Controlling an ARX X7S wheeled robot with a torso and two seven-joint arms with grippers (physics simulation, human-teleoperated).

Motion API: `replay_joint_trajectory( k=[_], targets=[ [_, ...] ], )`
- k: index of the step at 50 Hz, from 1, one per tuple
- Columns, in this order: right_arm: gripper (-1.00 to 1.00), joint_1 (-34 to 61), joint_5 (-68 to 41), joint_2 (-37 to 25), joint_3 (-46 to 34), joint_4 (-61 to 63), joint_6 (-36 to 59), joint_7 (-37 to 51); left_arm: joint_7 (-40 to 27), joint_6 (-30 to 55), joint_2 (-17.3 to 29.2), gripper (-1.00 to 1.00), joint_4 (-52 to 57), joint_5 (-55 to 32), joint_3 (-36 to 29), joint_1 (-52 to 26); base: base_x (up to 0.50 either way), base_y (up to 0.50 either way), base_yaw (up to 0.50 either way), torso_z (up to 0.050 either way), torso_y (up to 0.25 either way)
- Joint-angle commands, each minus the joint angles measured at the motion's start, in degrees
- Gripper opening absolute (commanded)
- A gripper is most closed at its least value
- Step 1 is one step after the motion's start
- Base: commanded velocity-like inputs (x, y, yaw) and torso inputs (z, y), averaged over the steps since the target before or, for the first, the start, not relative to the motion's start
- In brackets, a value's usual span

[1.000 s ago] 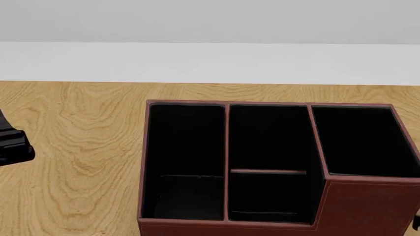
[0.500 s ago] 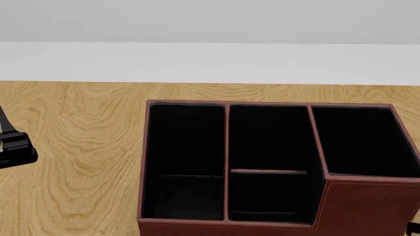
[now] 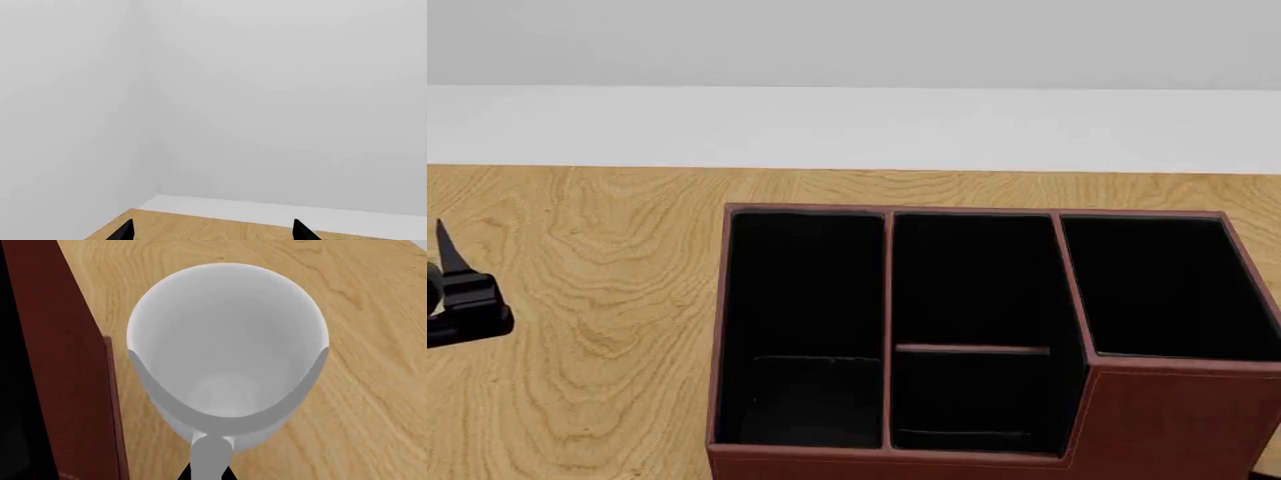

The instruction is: Pick up the white mug and place it to the right of the caddy.

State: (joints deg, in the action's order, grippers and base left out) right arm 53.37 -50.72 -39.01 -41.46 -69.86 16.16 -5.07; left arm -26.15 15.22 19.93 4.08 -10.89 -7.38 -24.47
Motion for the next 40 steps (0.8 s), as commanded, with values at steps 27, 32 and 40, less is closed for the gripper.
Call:
replay_joint_trajectory(
  k=[27,32,40],
  targets=[
    [-1.00,-1.9,13.8,3.1,12.4,-5.0,-1.4,-4.3,-1.0,1.7,0.4,1.00,2.4,-0.3,-0.5,0.6,0.00,0.00,0.00,0.000,0.000],
    [-1.00,-2.4,16.5,3.5,15.4,-5.1,-1.1,-4.6,-0.9,1.5,0.3,1.00,2.2,-0.4,-0.5,0.4,0.00,0.00,0.00,0.000,0.000],
    [-1.00,-3.2,22.1,4.1,21.1,-5.1,-0.4,-5.4,-1.0,0.9,0.4,1.00,1.5,-0.3,-0.5,0.4,0.00,0.00,0.00,0.000,0.000]
  ],
)
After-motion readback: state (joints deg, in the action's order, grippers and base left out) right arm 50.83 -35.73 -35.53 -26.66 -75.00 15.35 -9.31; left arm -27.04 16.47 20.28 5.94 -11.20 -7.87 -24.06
